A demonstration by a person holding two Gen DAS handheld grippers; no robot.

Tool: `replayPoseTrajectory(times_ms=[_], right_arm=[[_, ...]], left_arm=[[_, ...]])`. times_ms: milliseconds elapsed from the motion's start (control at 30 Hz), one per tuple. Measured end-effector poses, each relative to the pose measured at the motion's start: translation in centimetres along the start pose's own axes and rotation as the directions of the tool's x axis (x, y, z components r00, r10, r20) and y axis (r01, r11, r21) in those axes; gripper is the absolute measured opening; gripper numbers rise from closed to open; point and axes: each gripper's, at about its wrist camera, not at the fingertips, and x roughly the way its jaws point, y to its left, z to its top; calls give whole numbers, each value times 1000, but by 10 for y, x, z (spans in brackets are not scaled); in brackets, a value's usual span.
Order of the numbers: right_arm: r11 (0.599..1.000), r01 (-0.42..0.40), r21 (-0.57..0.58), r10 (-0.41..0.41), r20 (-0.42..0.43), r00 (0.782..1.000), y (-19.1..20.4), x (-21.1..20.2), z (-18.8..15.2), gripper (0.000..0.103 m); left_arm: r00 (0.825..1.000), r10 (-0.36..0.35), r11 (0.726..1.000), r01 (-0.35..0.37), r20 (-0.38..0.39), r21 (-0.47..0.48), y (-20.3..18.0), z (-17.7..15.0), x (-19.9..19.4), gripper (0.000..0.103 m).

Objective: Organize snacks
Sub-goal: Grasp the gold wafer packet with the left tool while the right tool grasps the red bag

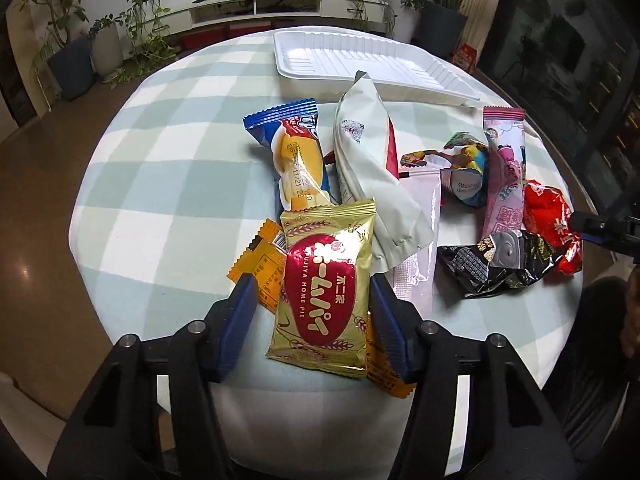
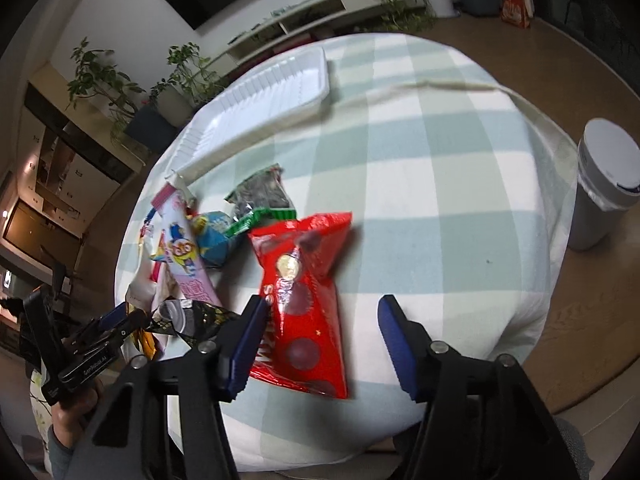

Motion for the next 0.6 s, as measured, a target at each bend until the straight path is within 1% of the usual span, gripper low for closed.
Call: replayPoseTrajectory(times_ms=[33,67,133,233,267,333,400,500,600], right_arm=[[1000,6,-12,-5,6,1000,0,1,2,62],[999,22,-37,-22,16,1000,4,0,1,62],[997,42,-68,-40,26,999,10,0,0,62],[994,49,-97,-46,35,998,16,1,-1,62],[993,52,-105,-48,38,998,18,1,-2,62],[992,51,-115,-46,43,998,20,-1,-3,62],[993,47,-112,-43,45,998,20,-2,-2,62],[994,73,-81,-70,46,997,14,-7,2,62],[996,60,-64,-57,36,998,9,-11,8,62]], left_arm=[[1000,-9,1000,9,1,-1,1,0,0,51],[1000,-23,1000,23,2,-2,1,-1,1,43],[999,-49,999,49,-2,0,2,-1,2,36],[998,-69,998,69,-4,-5,3,-1,2,35],[997,-77,997,77,-2,-9,3,-2,0,32],[994,-106,994,106,0,-17,6,-2,-1,31],[993,-116,993,116,1,-19,6,-3,-2,31],[993,-118,993,118,0,-19,7,-6,-3,31],[992,-124,992,124,7,-25,7,-7,-4,31]])
